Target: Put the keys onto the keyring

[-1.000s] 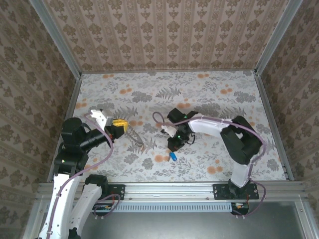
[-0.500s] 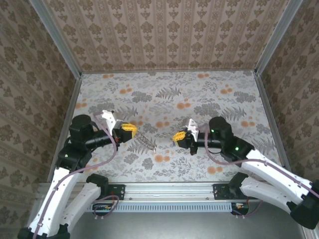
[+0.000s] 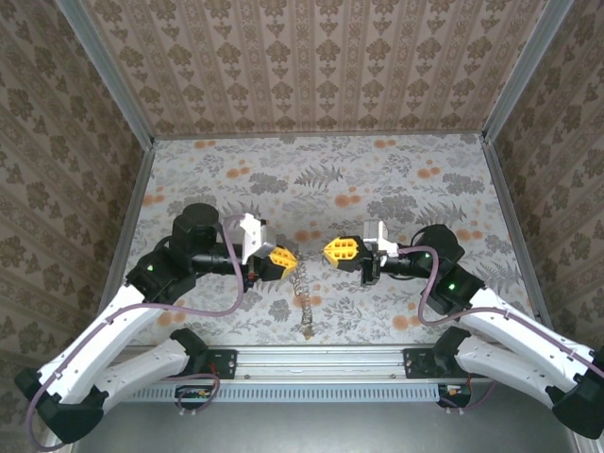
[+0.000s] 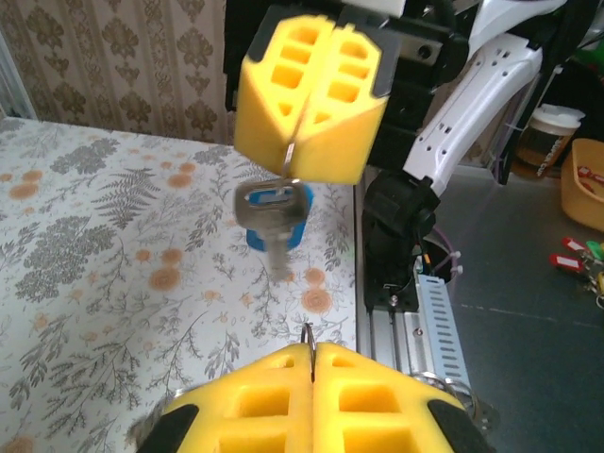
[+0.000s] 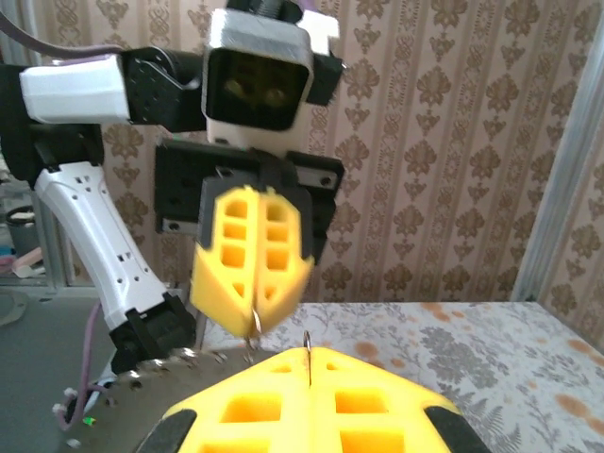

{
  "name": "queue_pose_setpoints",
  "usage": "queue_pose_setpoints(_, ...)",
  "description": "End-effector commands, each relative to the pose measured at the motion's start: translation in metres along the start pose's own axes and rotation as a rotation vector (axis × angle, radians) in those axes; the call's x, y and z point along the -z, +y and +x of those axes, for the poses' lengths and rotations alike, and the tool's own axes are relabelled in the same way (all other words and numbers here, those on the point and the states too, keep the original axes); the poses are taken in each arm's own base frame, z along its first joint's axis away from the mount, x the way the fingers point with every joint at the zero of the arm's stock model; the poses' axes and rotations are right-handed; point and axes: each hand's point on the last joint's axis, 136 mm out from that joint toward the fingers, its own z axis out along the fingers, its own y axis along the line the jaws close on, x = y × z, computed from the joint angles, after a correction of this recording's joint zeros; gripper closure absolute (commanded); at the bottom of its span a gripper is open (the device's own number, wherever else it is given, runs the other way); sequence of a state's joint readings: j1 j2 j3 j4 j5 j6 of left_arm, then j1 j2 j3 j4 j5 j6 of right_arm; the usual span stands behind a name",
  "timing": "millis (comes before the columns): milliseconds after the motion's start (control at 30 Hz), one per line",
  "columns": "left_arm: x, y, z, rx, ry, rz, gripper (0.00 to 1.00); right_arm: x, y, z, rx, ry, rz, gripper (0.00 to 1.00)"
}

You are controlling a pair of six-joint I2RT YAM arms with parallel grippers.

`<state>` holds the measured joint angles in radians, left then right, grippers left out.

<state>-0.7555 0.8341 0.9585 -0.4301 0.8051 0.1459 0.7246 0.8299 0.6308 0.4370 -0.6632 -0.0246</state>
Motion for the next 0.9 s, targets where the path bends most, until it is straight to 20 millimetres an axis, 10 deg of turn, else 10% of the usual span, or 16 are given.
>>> queue_pose_setpoints(0,0.006,-0.003,-0.019,-0.107,-0.055,-0.020,1.00,-0.004,0.013,-0.011,-0.015,-0.049,-0.075,1.00)
queue_pose_setpoints(867,0.008,0.007,-0.008,-0.154,-0.051,-0.100,1.00,-0.036,0.005,0.001,-0.186,0.010,-0.077,1.00)
